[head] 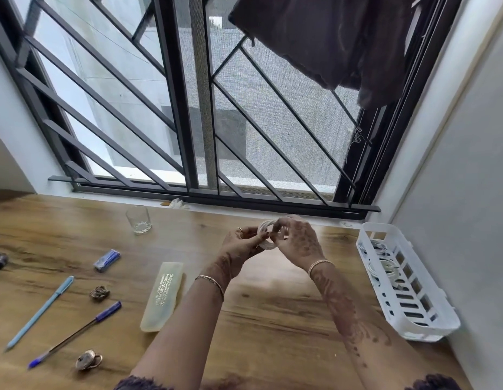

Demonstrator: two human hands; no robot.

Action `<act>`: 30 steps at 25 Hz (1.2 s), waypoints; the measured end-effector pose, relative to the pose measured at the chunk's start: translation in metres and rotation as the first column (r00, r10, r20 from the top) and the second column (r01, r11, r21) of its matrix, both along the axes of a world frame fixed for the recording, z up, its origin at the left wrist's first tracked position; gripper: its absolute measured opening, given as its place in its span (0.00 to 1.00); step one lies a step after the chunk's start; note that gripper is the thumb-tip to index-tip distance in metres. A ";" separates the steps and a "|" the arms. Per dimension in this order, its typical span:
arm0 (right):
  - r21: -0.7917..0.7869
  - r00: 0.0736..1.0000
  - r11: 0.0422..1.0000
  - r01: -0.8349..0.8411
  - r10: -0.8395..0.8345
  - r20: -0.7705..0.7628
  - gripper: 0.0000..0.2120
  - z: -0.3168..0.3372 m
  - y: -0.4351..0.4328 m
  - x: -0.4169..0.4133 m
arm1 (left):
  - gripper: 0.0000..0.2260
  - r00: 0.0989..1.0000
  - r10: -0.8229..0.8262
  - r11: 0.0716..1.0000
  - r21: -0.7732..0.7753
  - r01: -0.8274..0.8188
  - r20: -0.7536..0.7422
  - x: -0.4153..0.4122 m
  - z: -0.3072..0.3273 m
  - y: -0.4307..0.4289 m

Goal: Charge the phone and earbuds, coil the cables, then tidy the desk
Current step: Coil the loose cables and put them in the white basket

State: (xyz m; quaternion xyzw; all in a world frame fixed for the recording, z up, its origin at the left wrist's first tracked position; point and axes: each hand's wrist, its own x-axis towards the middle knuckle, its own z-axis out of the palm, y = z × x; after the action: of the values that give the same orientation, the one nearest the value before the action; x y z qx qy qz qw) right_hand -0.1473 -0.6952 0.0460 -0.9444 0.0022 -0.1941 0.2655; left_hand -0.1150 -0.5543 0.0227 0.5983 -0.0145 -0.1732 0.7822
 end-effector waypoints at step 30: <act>0.393 0.795 0.715 0.579 -0.602 -0.076 0.07 0.016 -0.174 -0.134 | 0.11 0.936 -0.342 0.912 0.268 0.309 0.087 -0.092 0.016 -0.198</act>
State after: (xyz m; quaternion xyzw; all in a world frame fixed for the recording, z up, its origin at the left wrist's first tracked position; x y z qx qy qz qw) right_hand -0.2815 -0.8694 0.0615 -0.8139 0.3349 -0.2908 0.3753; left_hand -0.2074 -0.7523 0.0382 0.6914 -0.1440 -0.2617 0.6578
